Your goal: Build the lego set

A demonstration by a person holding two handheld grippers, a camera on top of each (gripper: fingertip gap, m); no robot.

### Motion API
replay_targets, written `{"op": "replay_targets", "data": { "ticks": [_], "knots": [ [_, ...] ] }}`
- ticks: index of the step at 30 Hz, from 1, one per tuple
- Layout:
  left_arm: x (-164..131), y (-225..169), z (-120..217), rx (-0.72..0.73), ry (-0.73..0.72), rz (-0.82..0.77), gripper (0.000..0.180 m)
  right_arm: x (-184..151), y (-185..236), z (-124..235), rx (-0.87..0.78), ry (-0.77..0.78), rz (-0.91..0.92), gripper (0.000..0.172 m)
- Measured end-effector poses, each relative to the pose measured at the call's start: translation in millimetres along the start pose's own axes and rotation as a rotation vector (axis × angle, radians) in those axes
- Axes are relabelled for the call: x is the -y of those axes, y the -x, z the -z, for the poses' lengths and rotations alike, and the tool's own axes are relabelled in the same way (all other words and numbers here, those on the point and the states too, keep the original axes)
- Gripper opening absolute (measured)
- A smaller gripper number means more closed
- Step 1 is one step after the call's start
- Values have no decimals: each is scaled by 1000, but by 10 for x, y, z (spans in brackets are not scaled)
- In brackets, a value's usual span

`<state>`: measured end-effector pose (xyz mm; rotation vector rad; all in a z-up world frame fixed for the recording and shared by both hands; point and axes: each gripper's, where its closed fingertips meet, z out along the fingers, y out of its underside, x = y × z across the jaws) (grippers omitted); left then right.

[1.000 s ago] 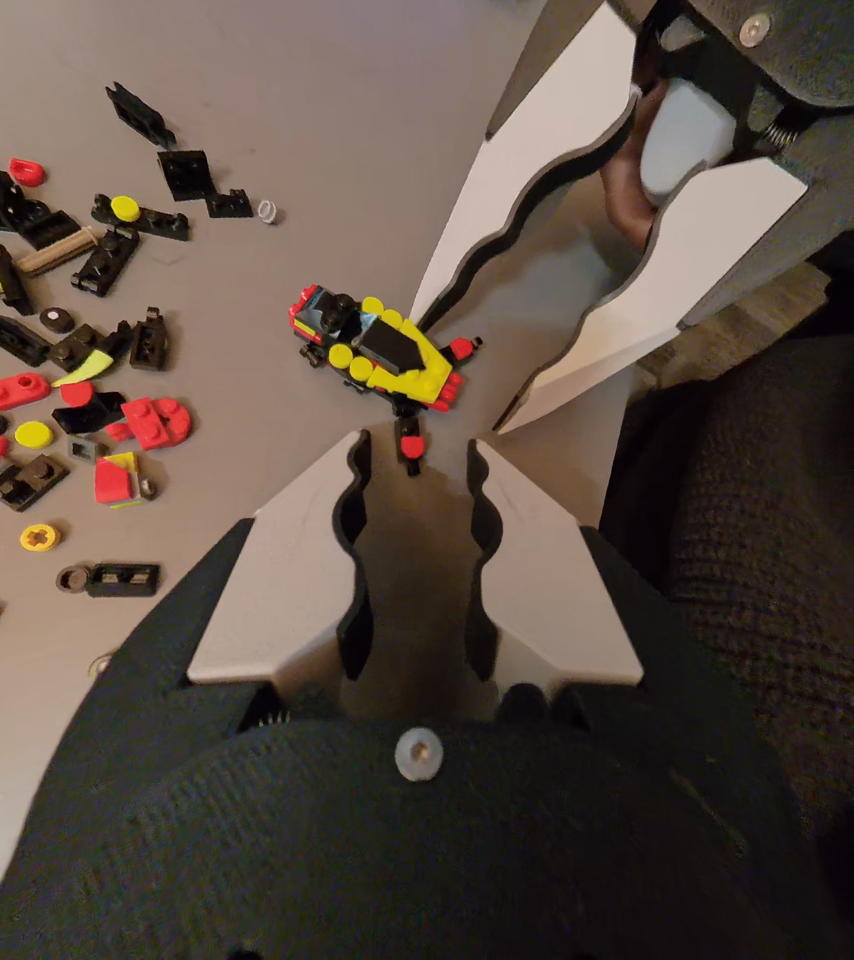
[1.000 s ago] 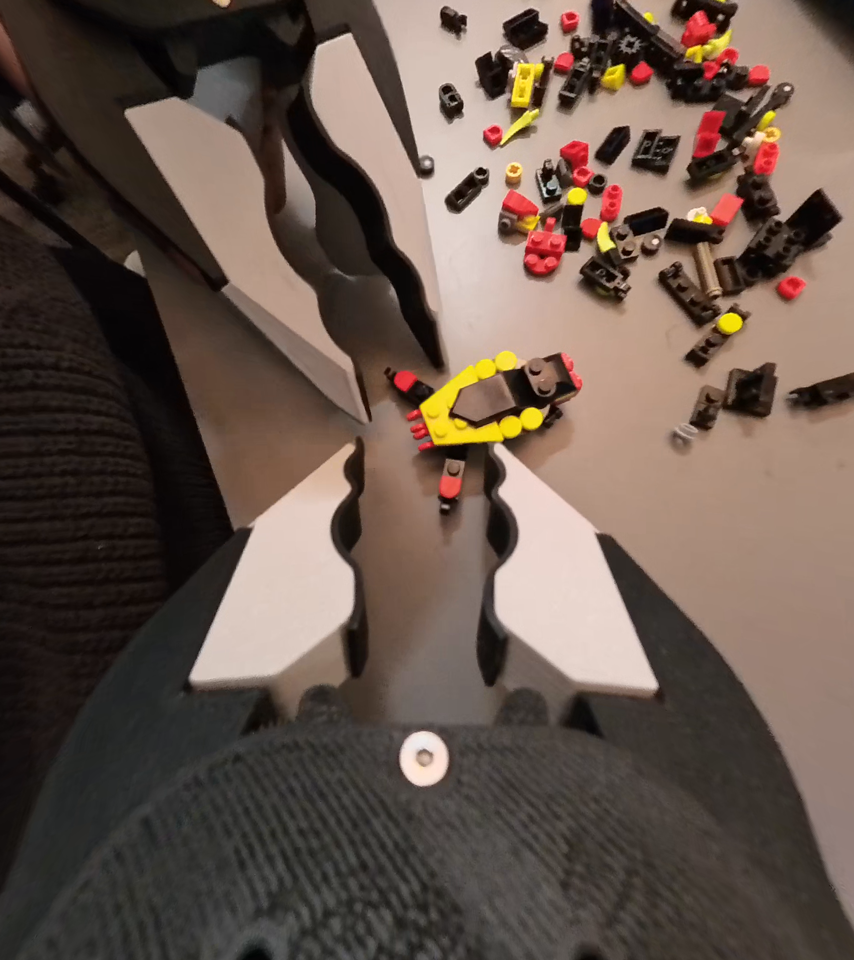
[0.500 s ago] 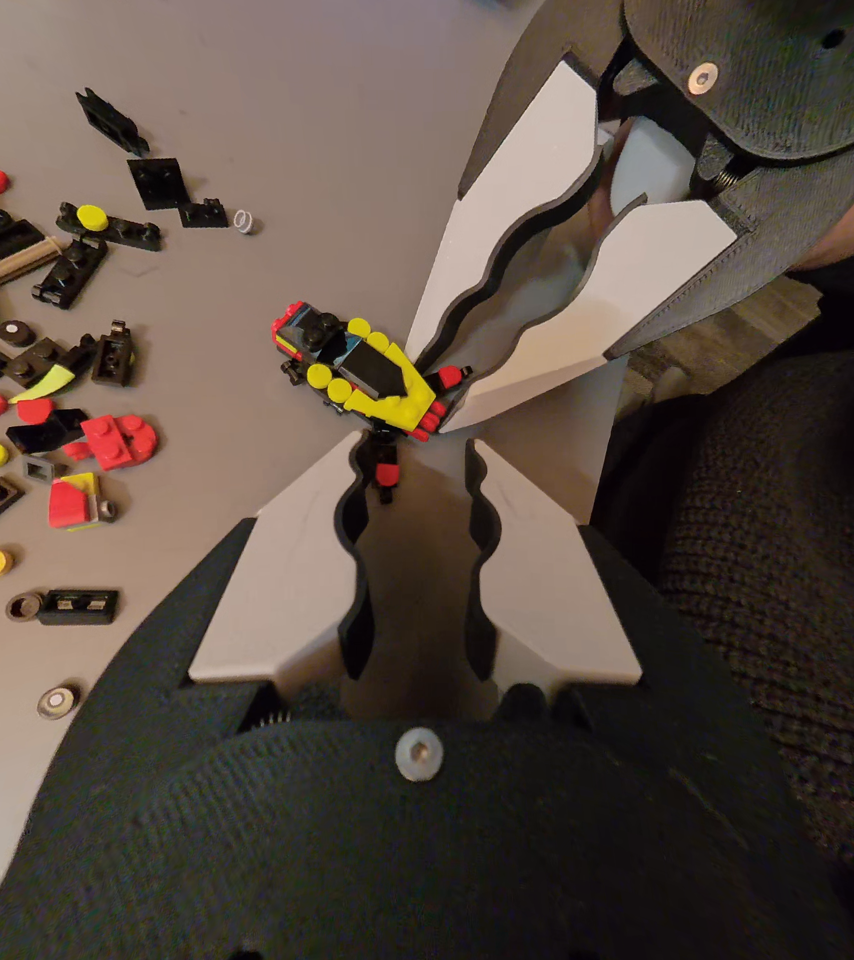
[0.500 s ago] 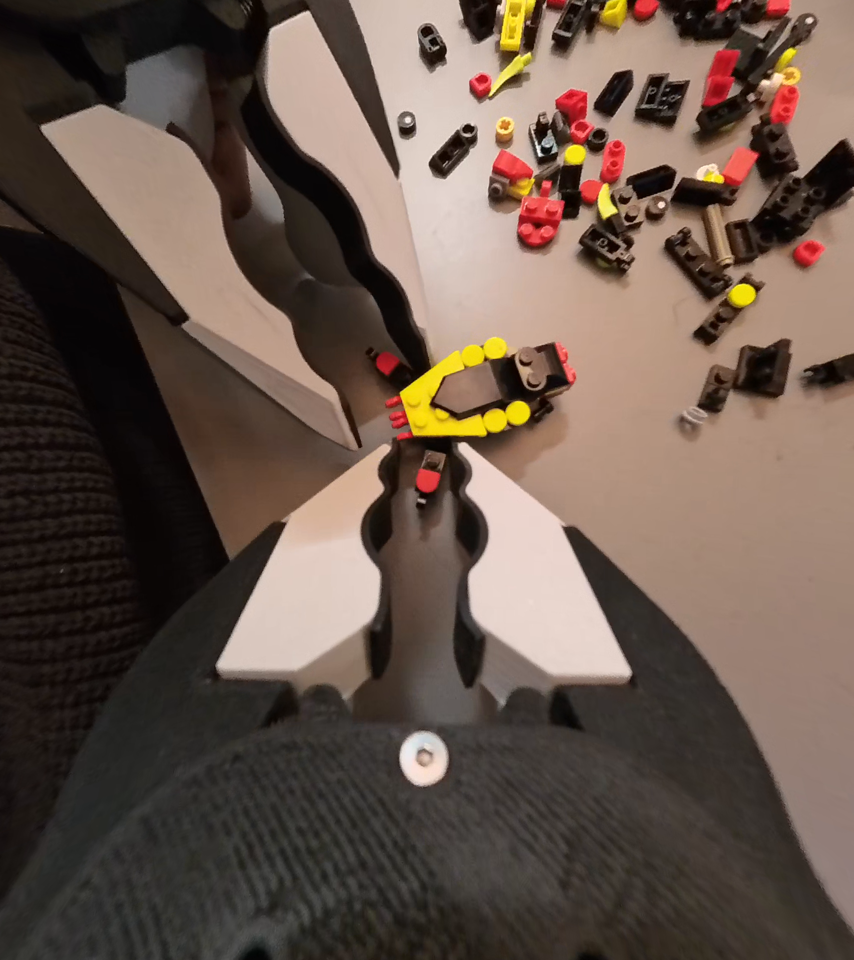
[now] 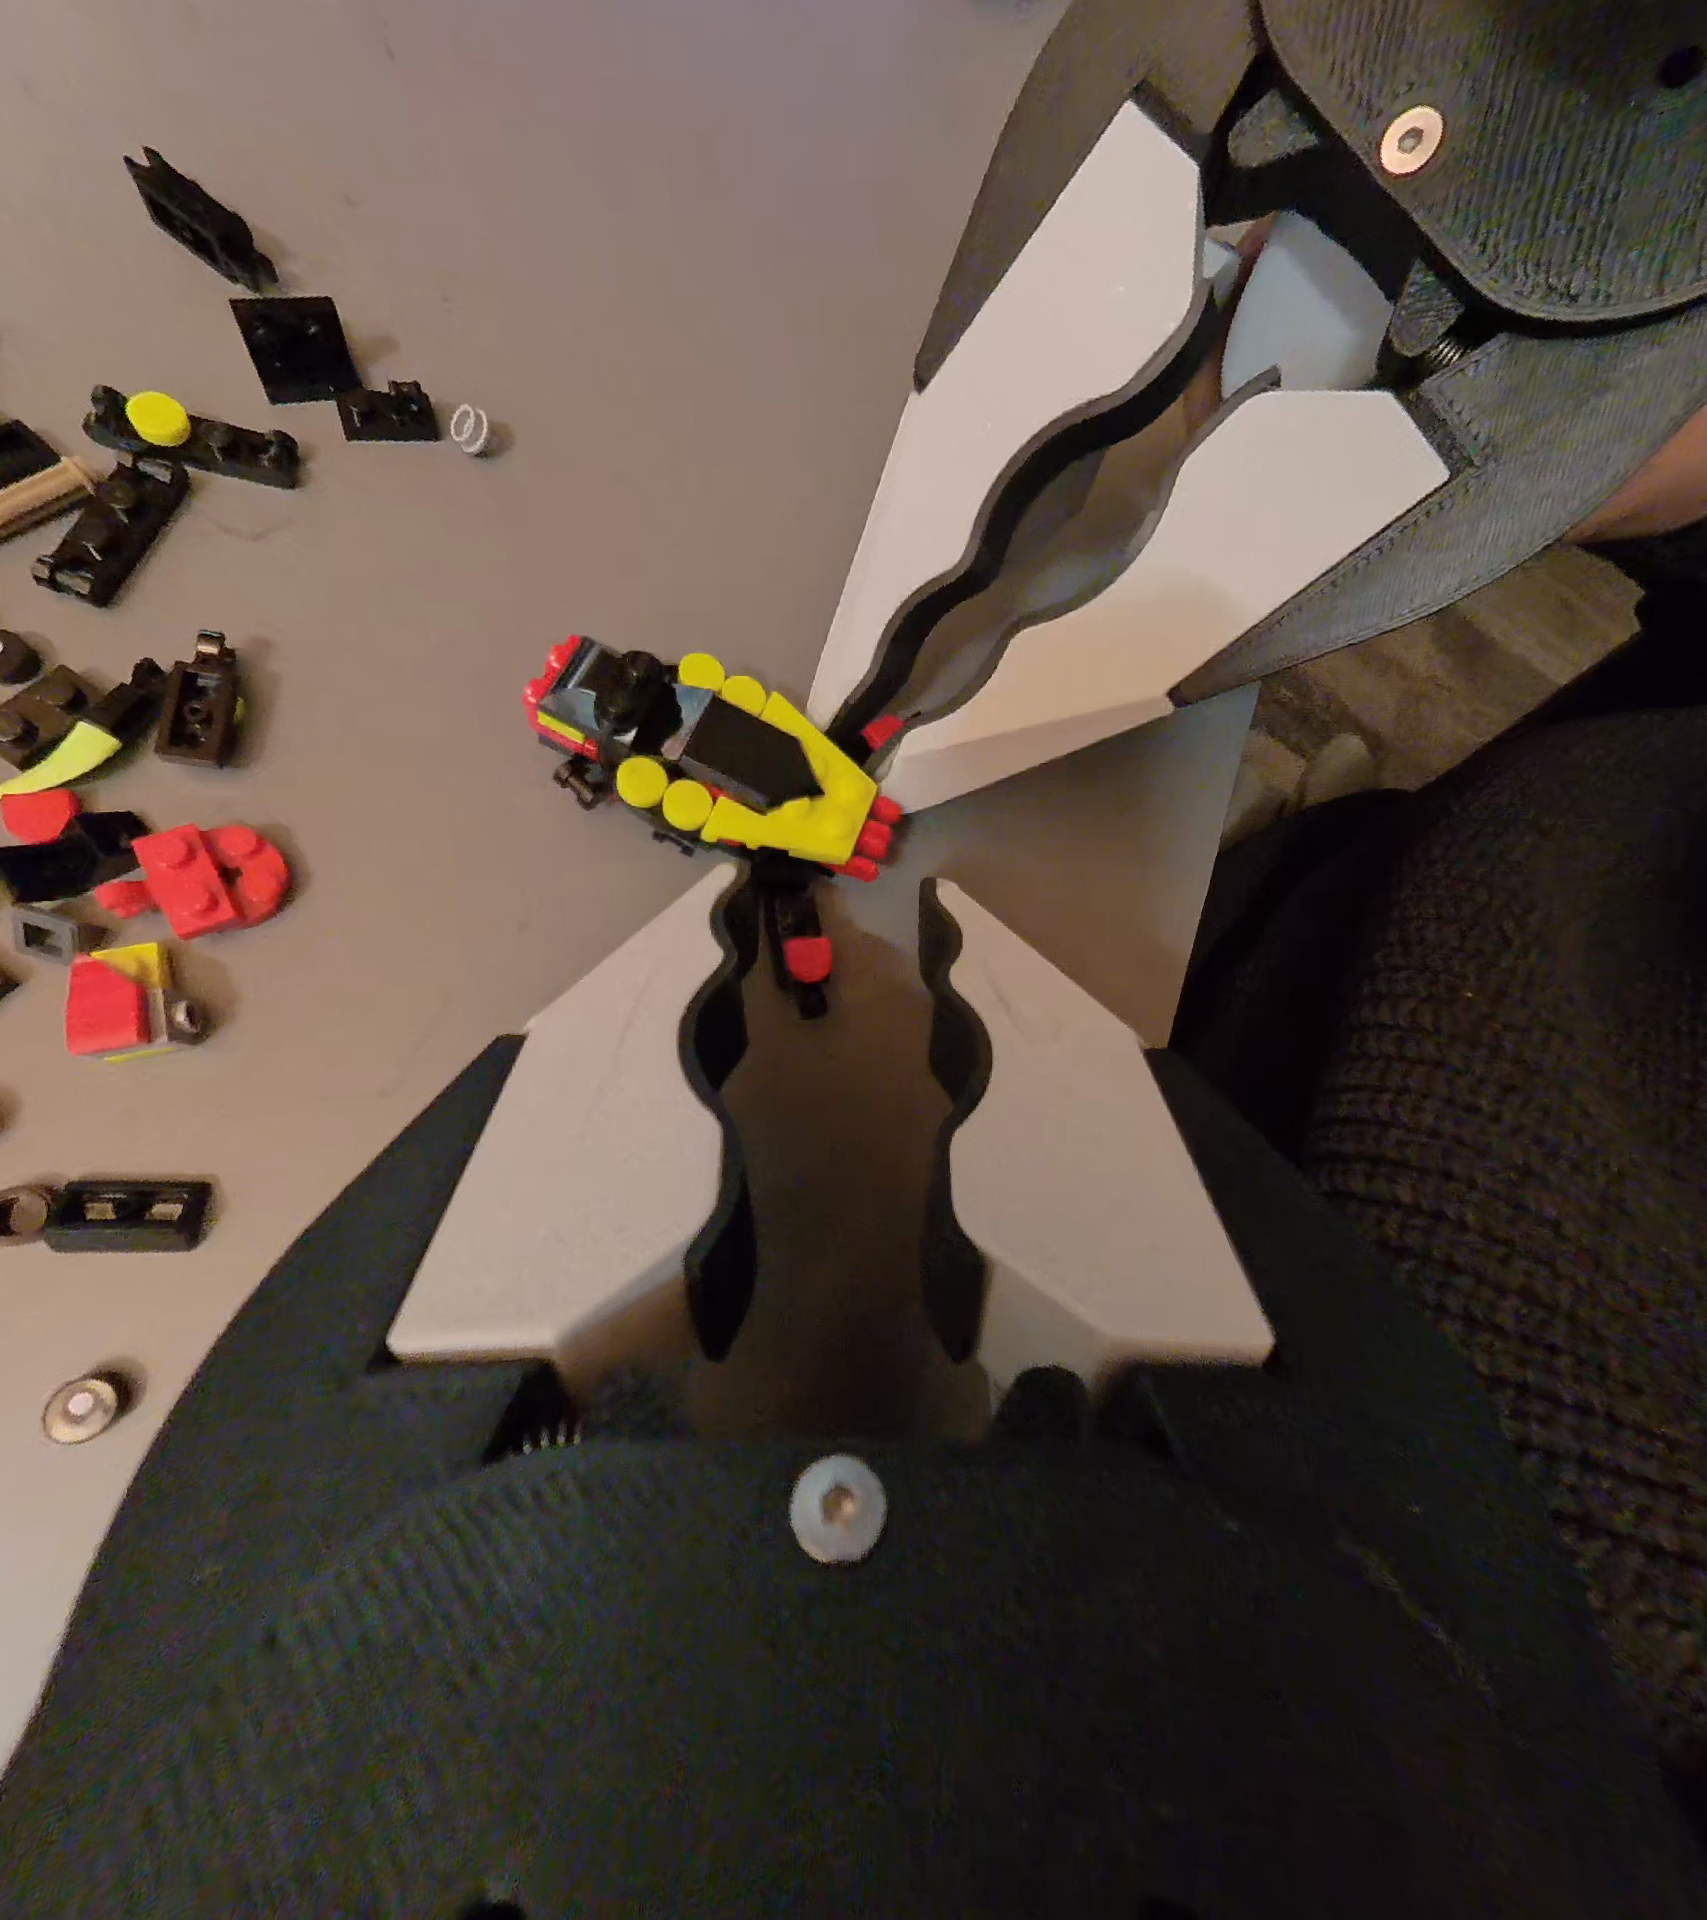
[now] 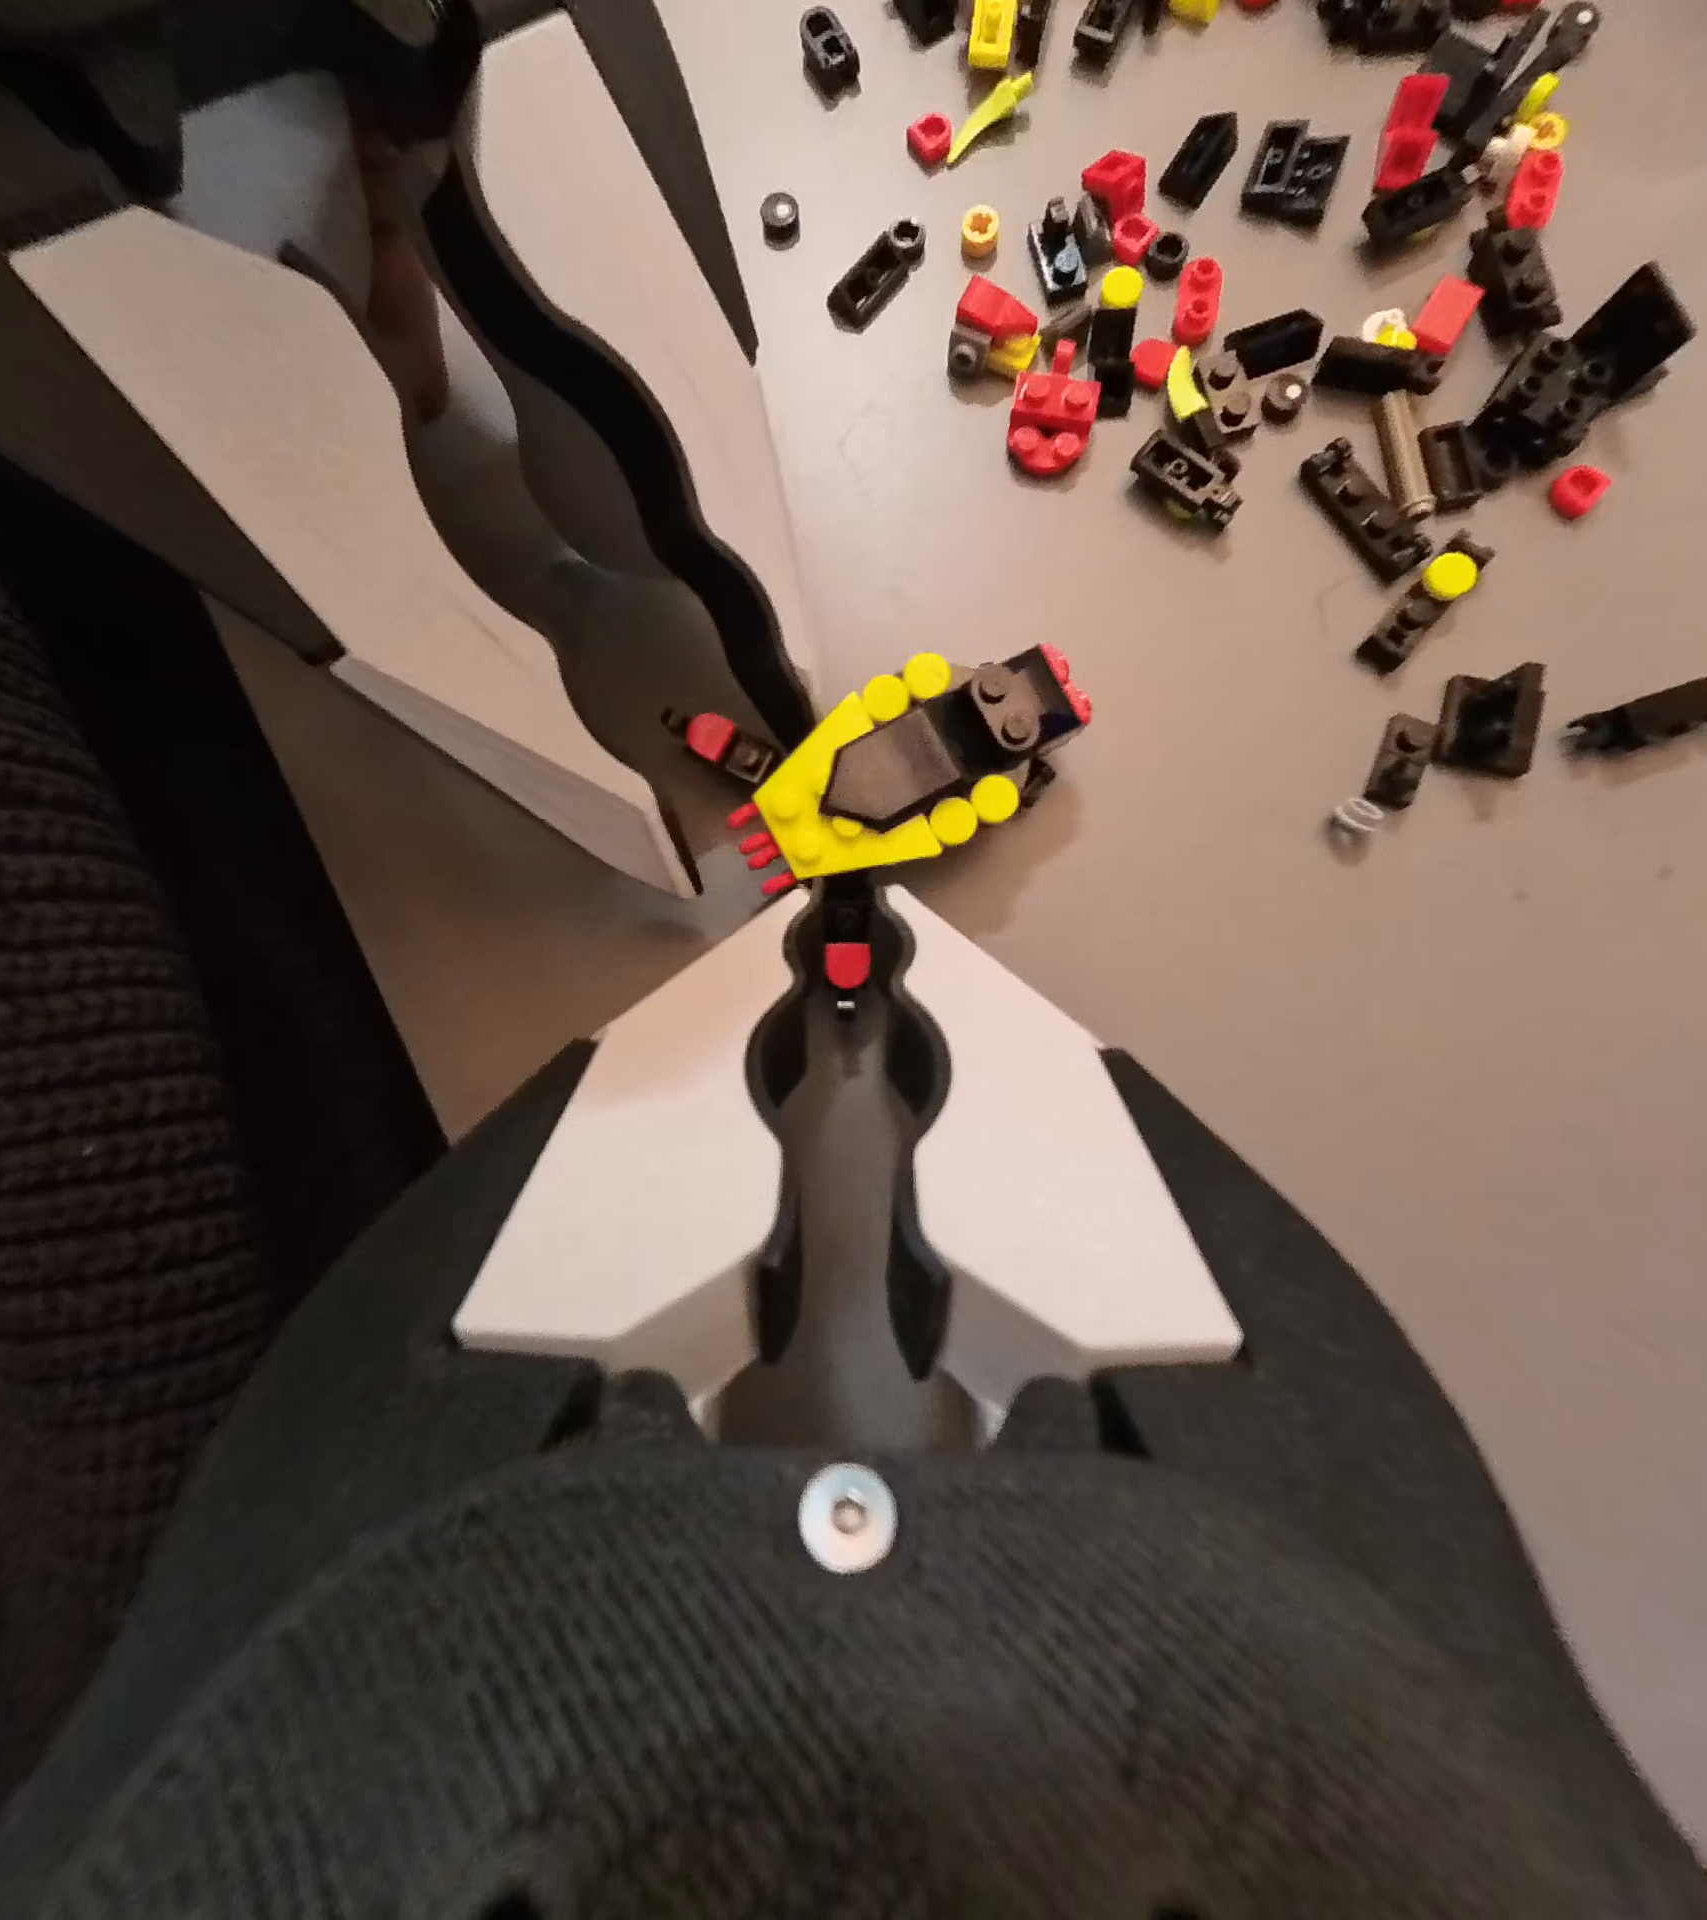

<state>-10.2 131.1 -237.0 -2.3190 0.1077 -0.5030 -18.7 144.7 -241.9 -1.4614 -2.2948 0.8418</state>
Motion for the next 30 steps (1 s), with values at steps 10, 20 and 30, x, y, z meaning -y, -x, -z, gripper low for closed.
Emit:
{"op": "replay_targets", "data": {
  "ticks": [10, 20, 30],
  "knots": [
    [-6, 4, 13, -8, -3, 18, 28, -3, 83, 25, 58, -20, -5, 37],
    [-26, 20, 48, 2, 19, 4, 27, 17, 35, 27, 31, -24, -26, 35],
    [-47, -30, 51, -17, 30, -22, 27, 4, 34, 29, 41, -19, -37, 28]
  ]
}}
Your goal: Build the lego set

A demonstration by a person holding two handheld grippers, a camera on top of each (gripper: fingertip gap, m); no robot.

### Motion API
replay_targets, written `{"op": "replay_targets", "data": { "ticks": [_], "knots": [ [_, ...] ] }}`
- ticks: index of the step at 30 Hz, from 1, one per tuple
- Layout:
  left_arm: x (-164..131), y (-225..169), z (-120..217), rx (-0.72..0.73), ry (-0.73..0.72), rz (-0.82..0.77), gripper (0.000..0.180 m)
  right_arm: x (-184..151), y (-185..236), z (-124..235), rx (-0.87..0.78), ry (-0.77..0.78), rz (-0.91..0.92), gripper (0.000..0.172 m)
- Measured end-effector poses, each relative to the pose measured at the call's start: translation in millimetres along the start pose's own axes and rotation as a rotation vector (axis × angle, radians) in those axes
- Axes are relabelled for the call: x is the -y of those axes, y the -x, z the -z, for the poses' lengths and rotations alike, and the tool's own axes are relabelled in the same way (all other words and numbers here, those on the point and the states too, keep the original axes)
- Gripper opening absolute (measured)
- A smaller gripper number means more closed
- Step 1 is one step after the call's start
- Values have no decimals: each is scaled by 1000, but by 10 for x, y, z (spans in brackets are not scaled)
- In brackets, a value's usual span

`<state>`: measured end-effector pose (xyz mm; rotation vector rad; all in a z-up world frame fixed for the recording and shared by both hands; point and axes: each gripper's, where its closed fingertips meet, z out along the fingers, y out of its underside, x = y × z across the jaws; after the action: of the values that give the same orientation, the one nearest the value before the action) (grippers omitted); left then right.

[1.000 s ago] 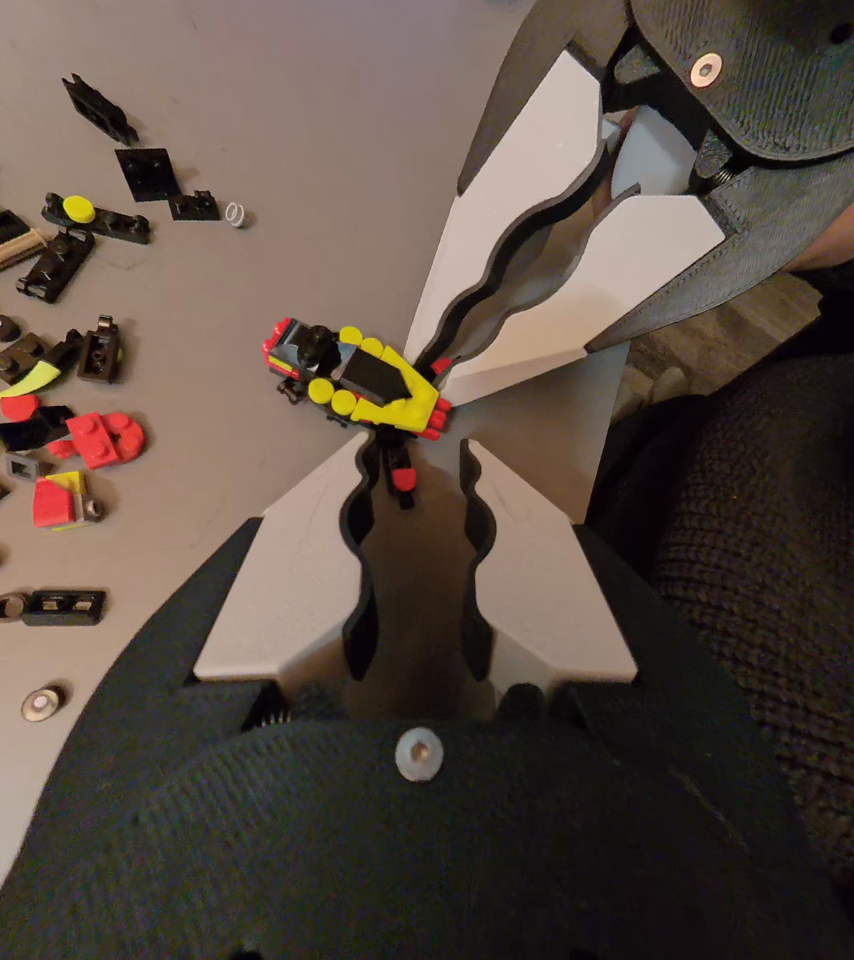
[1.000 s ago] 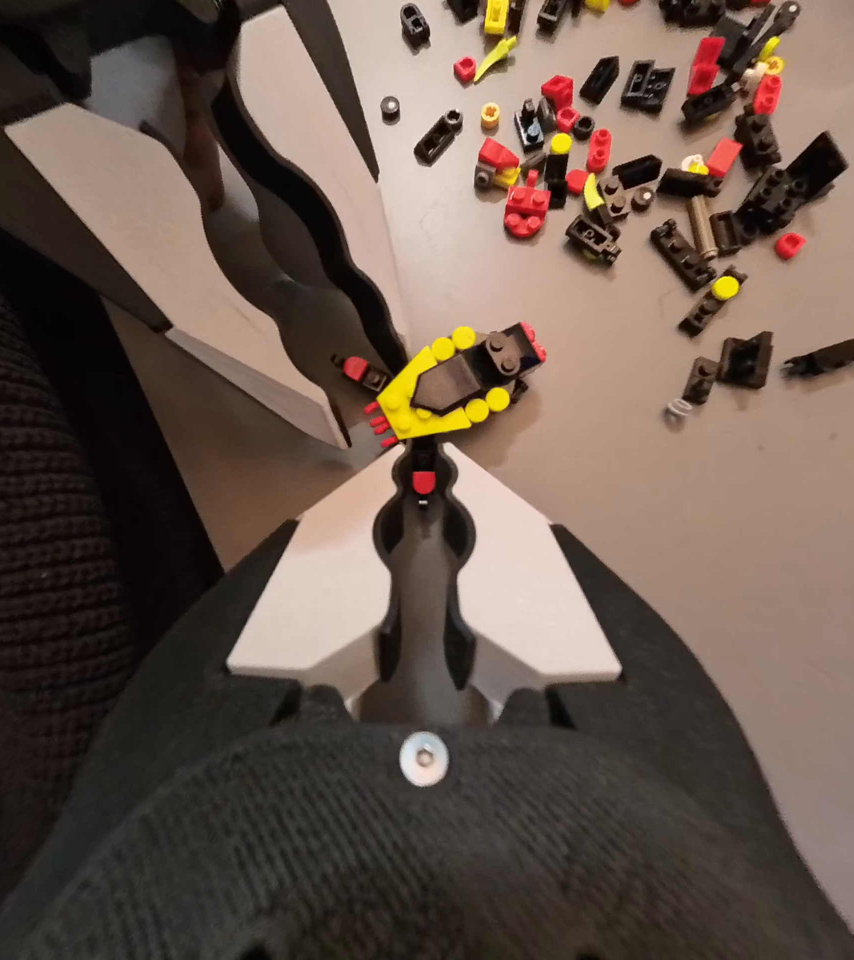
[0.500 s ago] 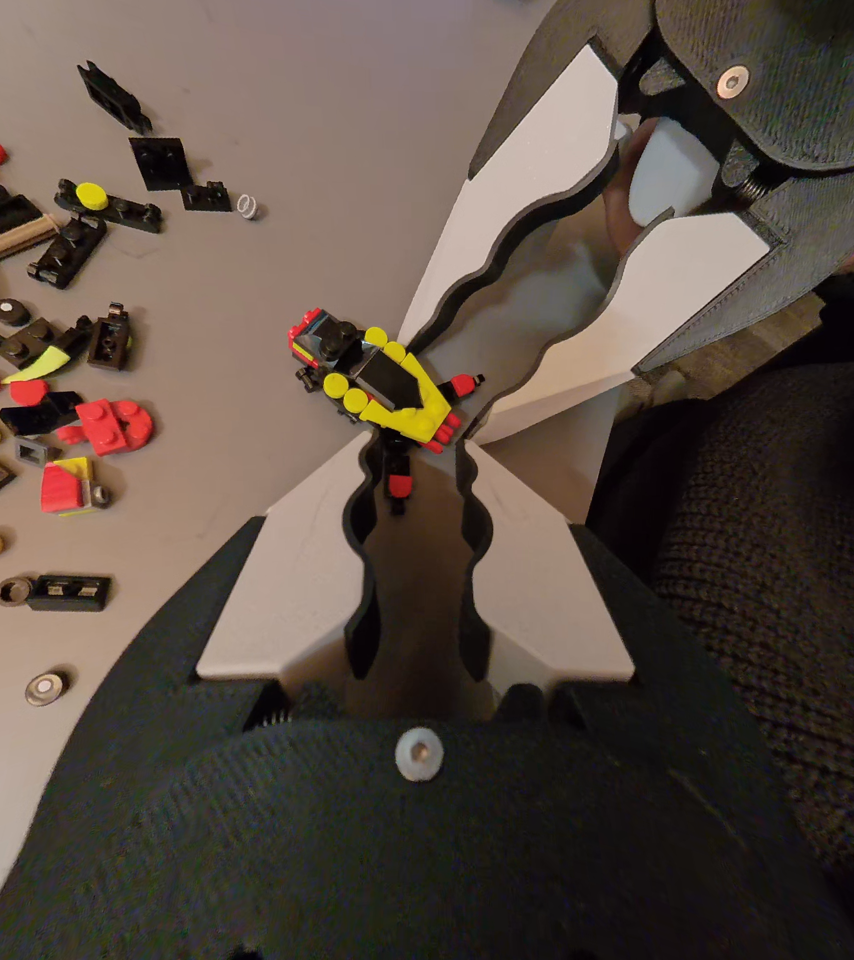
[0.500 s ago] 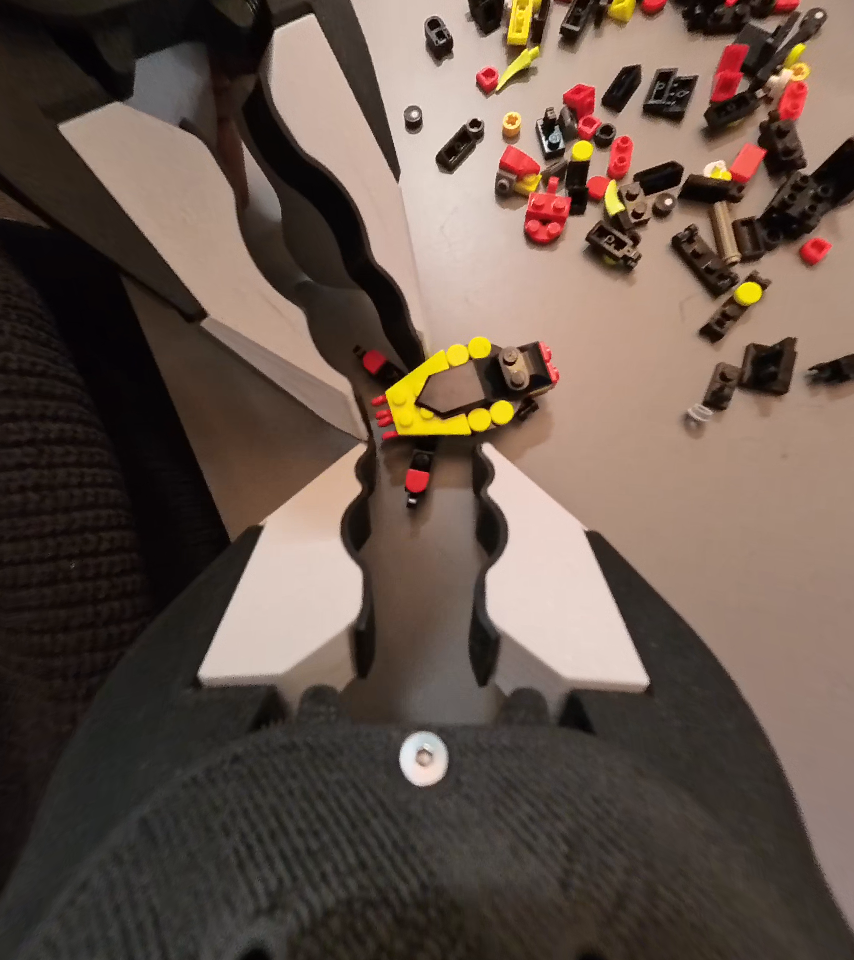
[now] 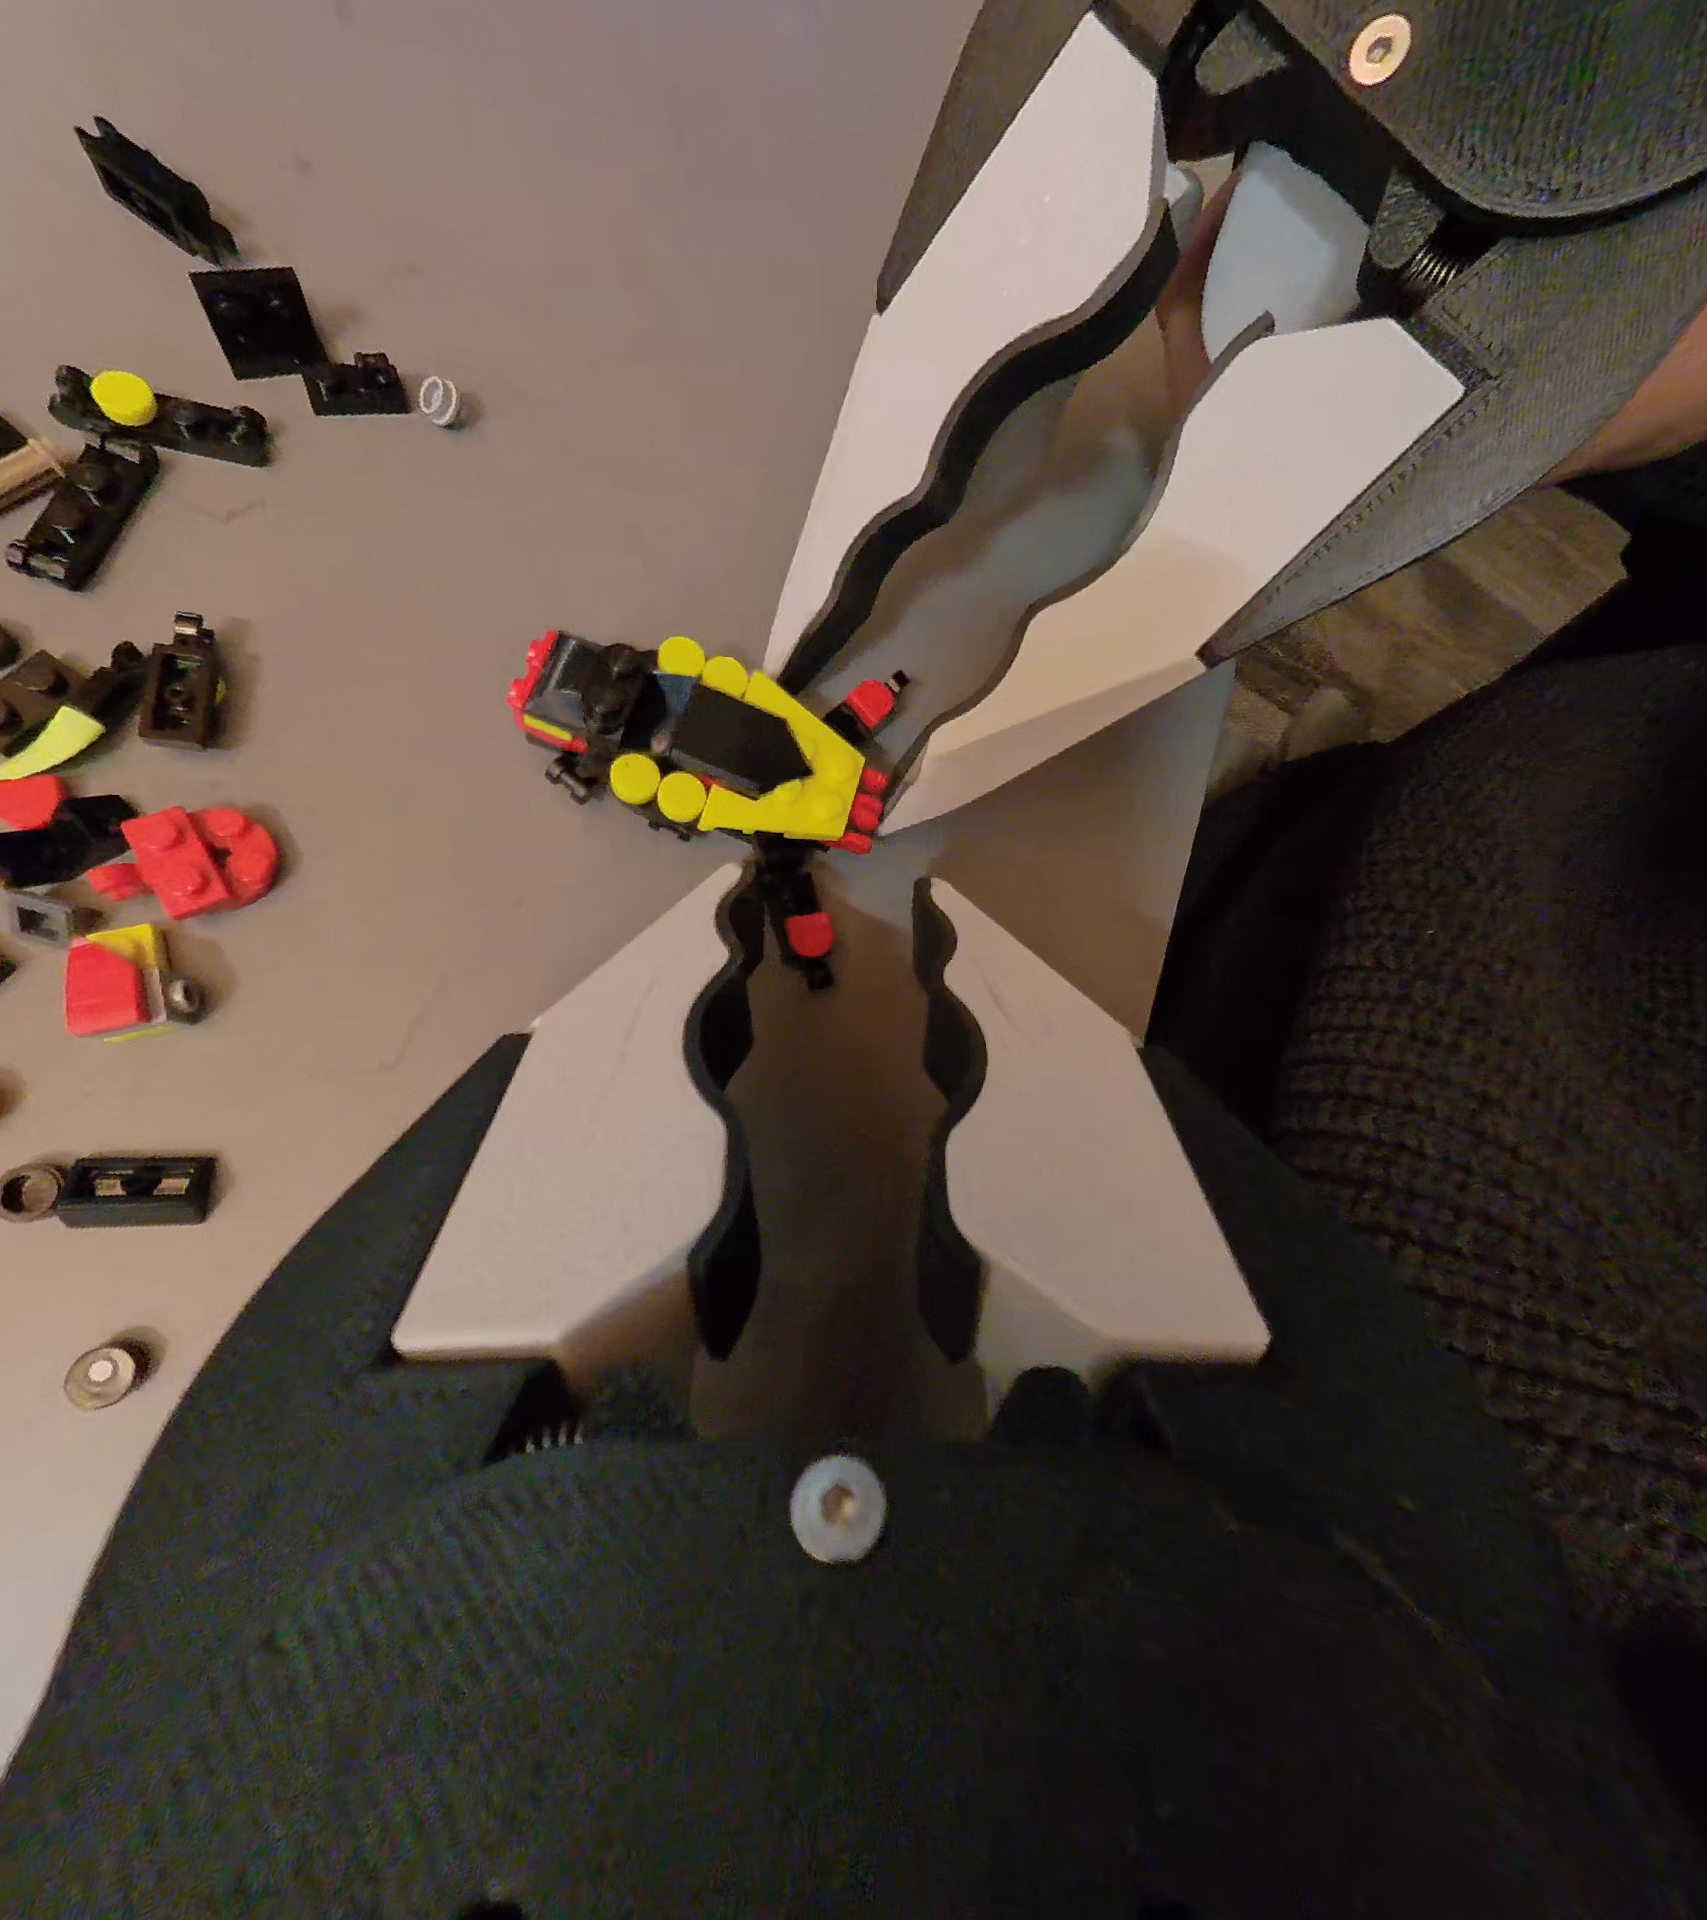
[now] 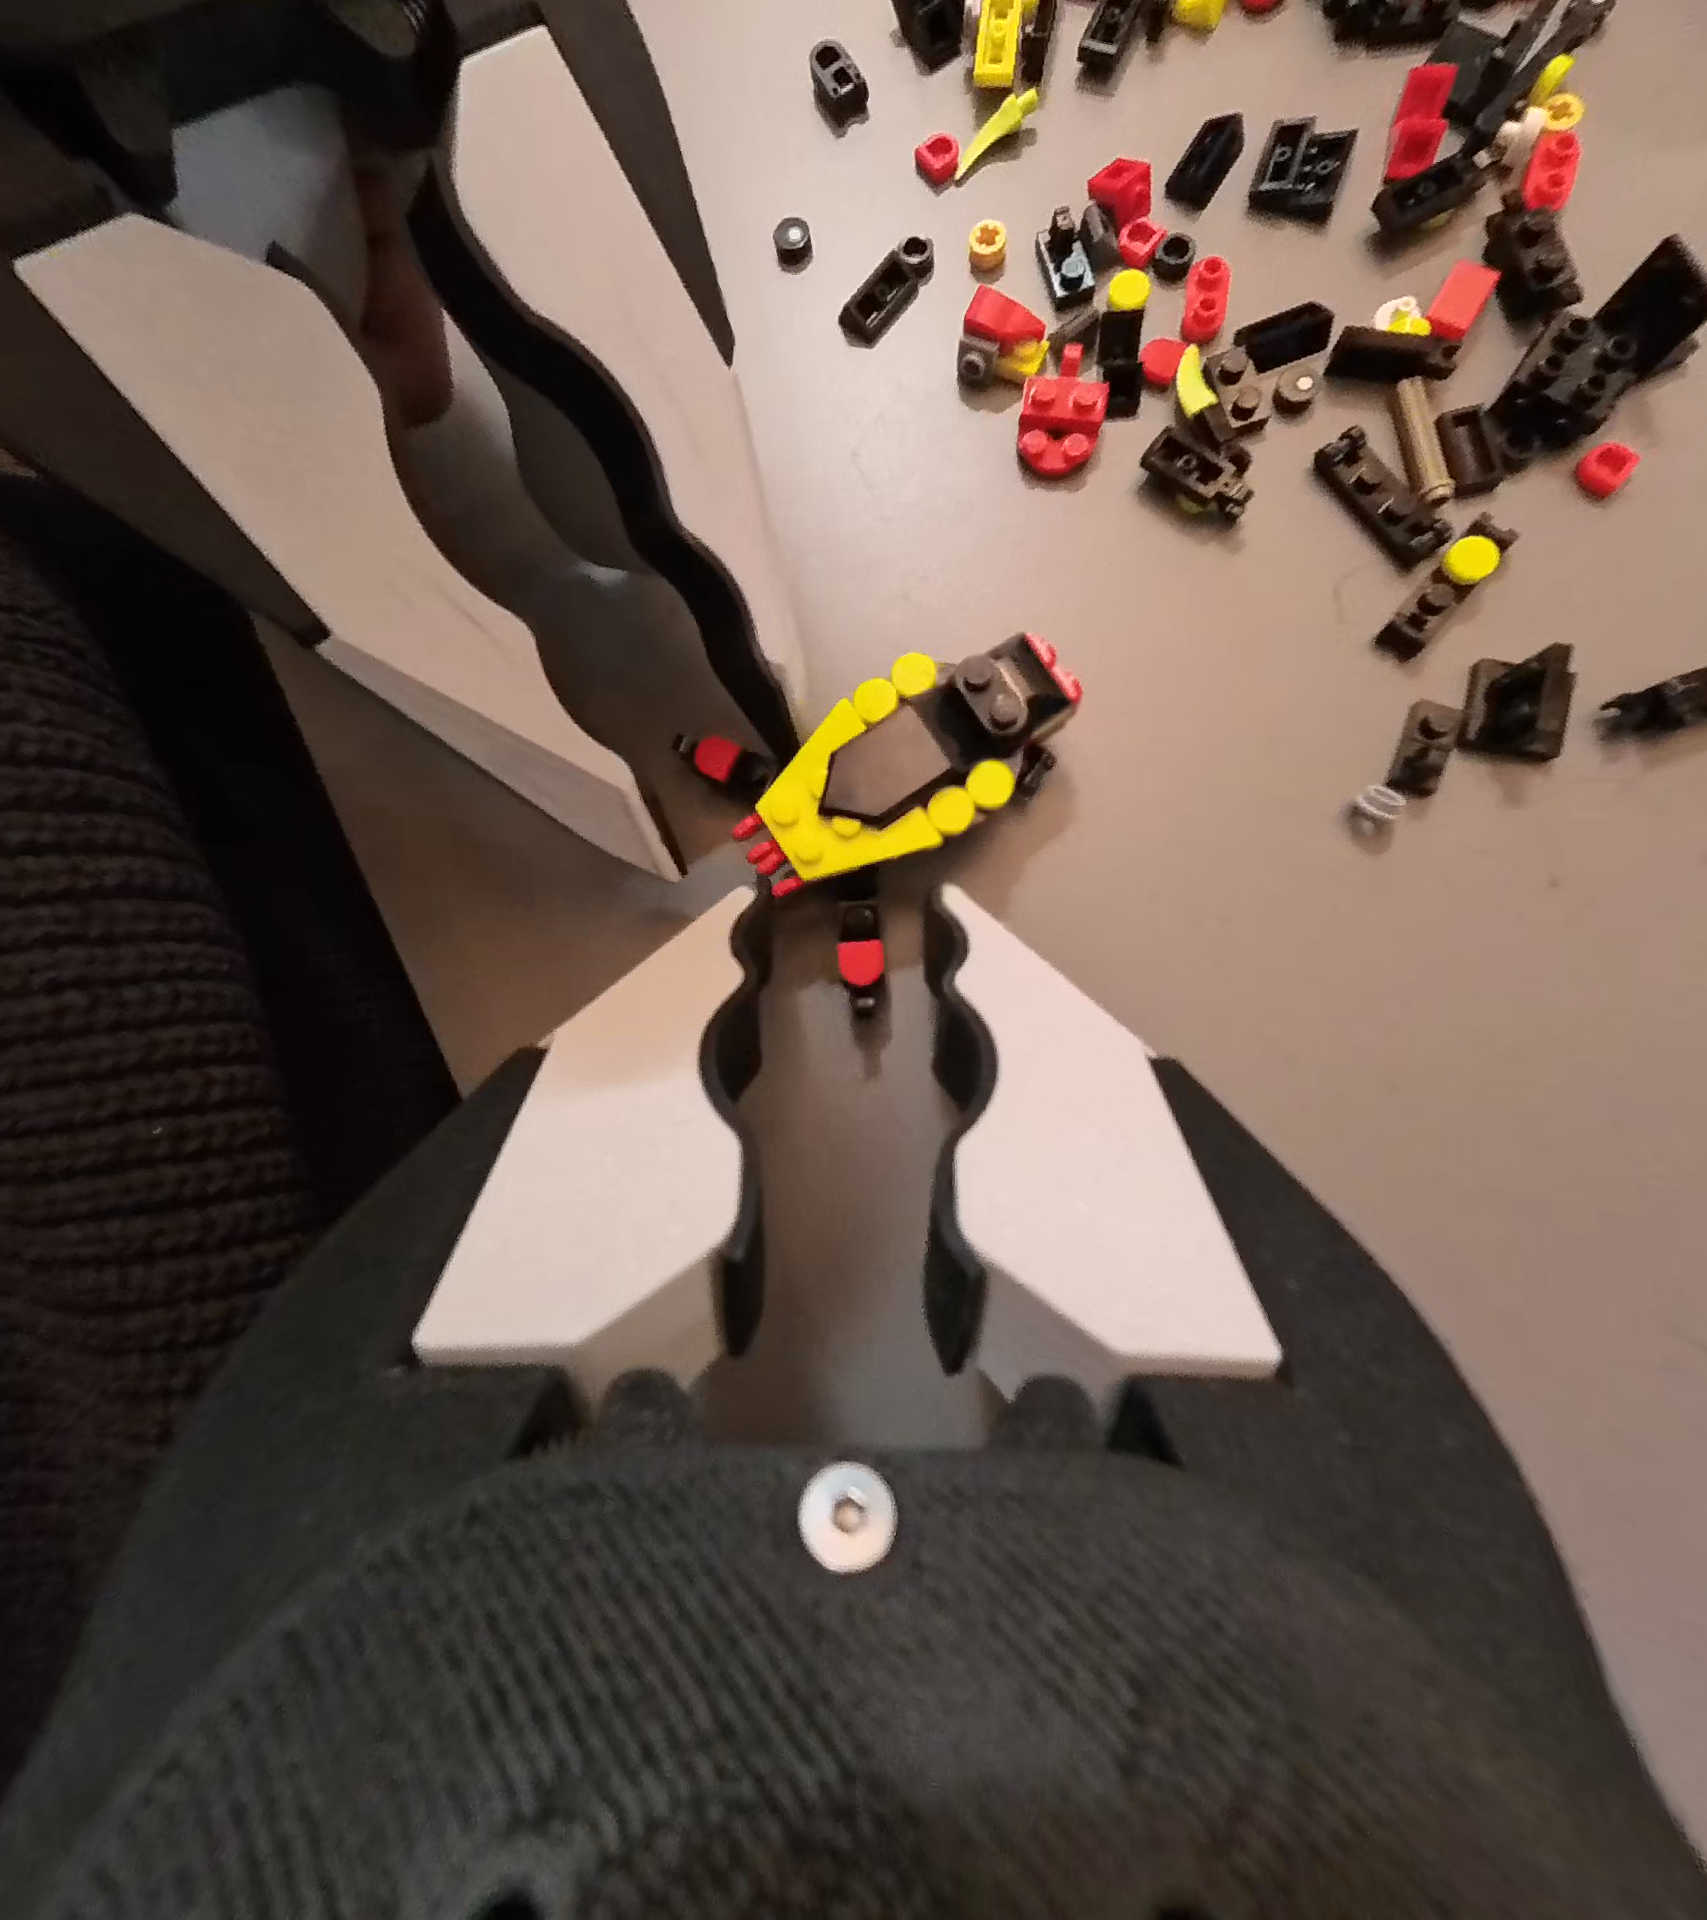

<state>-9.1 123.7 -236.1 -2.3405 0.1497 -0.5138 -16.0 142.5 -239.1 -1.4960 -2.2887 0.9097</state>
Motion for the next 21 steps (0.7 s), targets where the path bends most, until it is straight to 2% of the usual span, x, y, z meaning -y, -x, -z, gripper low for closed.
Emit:
{"op": "replay_targets", "data": {
  "ticks": [7, 21],
  "knots": [
    [8, 8, -7, 6, -5, 4, 27, 1, 57, -16, 30, 1, 15, 19],
    [10, -1, -17, 16, -4, 3, 27, -14, 53, -4, 3, 33, 29, 18]
  ]
}}
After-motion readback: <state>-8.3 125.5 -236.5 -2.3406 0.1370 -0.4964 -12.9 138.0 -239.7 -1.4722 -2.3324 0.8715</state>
